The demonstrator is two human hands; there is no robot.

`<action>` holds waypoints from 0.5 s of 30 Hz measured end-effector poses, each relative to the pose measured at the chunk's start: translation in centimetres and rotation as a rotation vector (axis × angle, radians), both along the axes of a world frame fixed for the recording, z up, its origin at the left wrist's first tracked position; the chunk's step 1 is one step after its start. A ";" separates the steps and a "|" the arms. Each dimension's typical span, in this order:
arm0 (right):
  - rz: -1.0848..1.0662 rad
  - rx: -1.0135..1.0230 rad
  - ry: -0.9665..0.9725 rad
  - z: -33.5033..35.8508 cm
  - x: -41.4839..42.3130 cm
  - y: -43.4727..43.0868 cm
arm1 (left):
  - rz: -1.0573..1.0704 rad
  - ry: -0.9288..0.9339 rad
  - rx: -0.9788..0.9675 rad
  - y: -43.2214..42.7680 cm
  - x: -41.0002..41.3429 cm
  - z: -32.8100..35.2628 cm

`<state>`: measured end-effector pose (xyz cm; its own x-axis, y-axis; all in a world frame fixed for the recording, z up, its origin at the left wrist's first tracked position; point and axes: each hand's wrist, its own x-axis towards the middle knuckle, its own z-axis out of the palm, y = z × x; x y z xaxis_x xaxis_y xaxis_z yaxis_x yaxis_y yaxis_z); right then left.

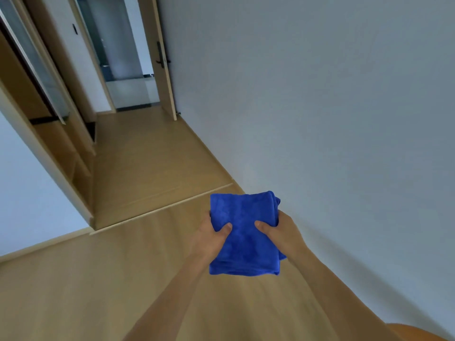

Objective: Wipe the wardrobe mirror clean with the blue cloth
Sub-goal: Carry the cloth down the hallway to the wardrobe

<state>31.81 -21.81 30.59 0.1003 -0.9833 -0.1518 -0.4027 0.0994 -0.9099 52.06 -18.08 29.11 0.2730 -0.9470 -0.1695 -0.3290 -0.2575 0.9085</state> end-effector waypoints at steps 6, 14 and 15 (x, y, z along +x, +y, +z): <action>0.109 -0.032 0.018 -0.7 2.5 -7.9 | 0.135 0.007 0.014 -5.4 1.9 -0.2; 0.258 -0.039 -0.035 0.5 4.9 -16.6 | 0.296 0.031 -0.013 -11.3 3.5 0.6; 0.272 -0.035 -0.043 0.7 5.2 -17.4 | 0.311 0.035 -0.018 -11.7 3.6 0.7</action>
<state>37.05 -39.16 31.25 0.3673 -0.9238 -0.1079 -0.3709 -0.0391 -0.9278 55.67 -29.82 29.80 0.5447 -0.8216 -0.1681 -0.2053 -0.3250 0.9232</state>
